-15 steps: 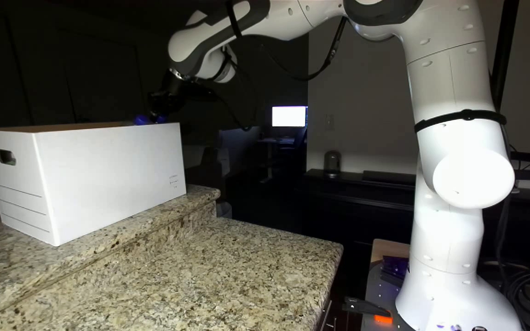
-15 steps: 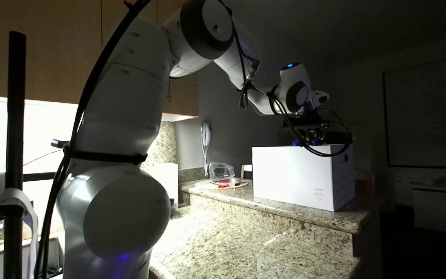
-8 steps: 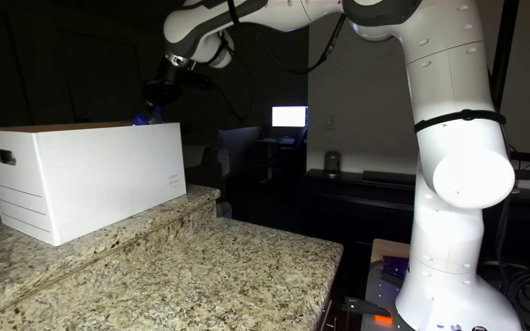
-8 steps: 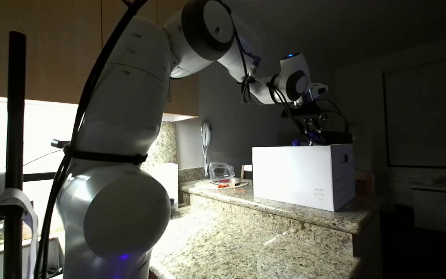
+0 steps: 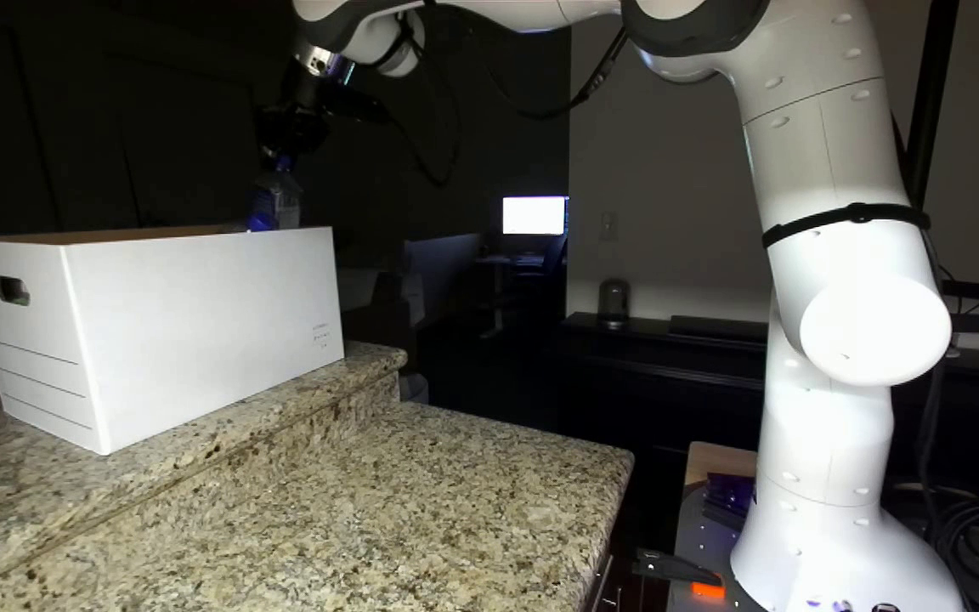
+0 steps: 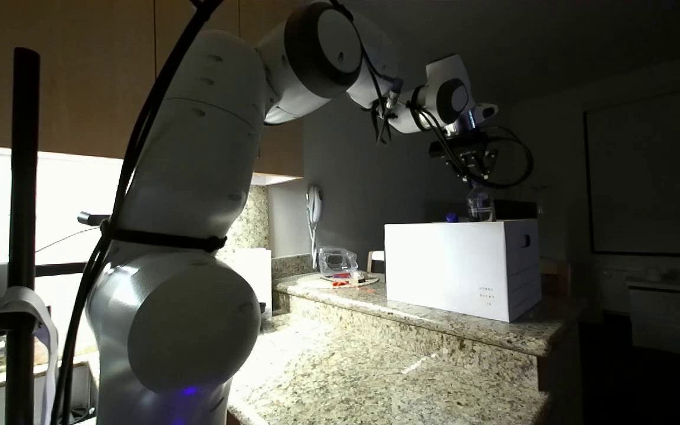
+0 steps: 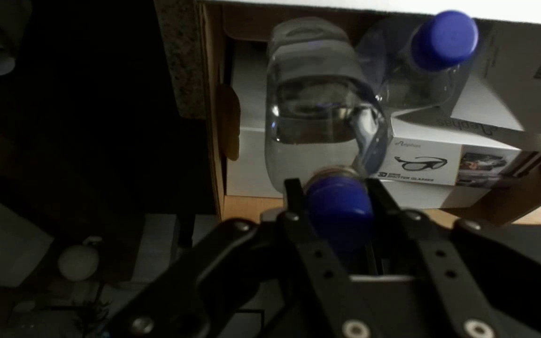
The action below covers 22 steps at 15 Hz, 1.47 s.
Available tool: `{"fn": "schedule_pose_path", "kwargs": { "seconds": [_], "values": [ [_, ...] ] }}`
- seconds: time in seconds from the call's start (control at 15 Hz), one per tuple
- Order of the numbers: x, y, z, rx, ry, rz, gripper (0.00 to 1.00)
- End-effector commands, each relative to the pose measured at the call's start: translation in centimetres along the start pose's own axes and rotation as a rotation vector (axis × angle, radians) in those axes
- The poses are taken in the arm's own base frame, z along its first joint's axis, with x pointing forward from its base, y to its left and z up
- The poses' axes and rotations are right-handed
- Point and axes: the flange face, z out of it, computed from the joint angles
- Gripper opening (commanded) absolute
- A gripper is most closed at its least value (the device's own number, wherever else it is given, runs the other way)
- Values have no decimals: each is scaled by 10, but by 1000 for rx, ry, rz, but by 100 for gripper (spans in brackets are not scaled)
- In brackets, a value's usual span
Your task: Remove the water bottles from the box and put them on the counter
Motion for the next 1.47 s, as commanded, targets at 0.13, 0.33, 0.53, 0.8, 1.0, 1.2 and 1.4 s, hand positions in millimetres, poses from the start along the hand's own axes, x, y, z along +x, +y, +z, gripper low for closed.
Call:
{"fn": "schedule_pose_path", "kwargs": {
  "seconds": [0.13, 0.33, 0.53, 0.8, 1.0, 1.2, 1.4],
  "values": [
    [32, -7, -34, -6, 40, -16, 16],
    [44, -16, -53, -9, 69, -26, 16],
    [49, -25, -71, -17, 87, -38, 16],
    [44, -30, -85, -13, 37, -43, 16],
    [34, -32, -94, -18, -34, -38, 16],
    [22, -41, -107, -50, -102, -32, 16],
    [9, -63, -122, -69, -151, -31, 16]
  ]
}}
